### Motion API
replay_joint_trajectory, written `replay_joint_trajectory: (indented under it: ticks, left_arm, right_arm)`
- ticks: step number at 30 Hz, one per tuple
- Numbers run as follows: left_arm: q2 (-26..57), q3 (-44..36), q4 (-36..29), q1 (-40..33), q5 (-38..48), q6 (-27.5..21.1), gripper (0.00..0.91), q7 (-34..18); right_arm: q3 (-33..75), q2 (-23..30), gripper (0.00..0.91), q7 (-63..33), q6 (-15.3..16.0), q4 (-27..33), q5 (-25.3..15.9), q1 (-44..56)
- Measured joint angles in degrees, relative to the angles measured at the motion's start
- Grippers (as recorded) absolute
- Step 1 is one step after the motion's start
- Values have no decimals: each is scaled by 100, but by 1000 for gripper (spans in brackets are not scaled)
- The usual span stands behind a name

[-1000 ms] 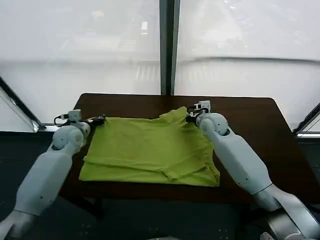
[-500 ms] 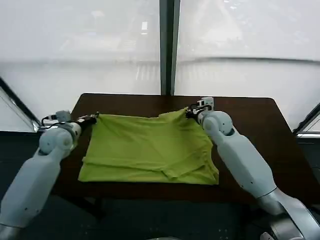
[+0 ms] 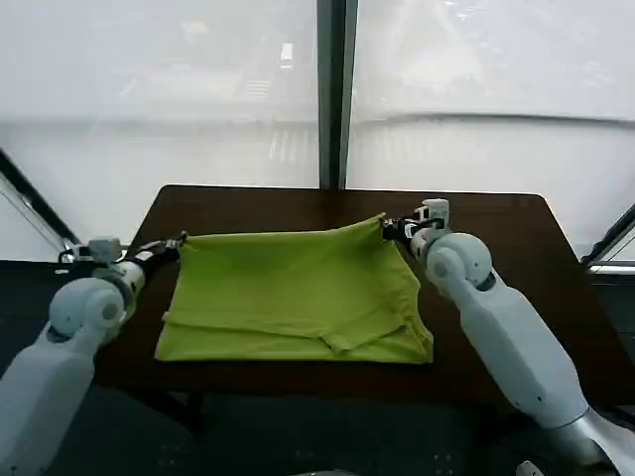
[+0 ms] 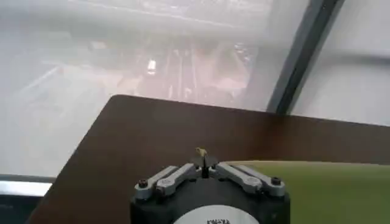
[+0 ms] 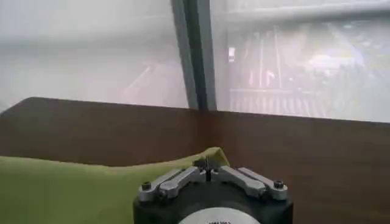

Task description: Fold and organize the clothes.

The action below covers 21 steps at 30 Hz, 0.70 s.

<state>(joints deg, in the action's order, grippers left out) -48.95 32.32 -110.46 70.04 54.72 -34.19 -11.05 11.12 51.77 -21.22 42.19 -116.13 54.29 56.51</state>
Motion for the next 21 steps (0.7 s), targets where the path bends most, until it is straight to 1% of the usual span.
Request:
replay_joint_trajectory:
  ticks: [5,12,21]
  left_arm:
    - [-68,259,-445,516,-30,-25,107,-31]
    - [-214,542,-940,1262,-450,3,107,98]
    - [-456,776,-1194,2042,-715,122,107,212]
  right_arm:
    - [293,-196,0,20,0,-425,-14,722]
    - [541,-274,0,44,0,-834,-74,1470]
    - [745,-322,0,46,0,-1143,-86,1927]
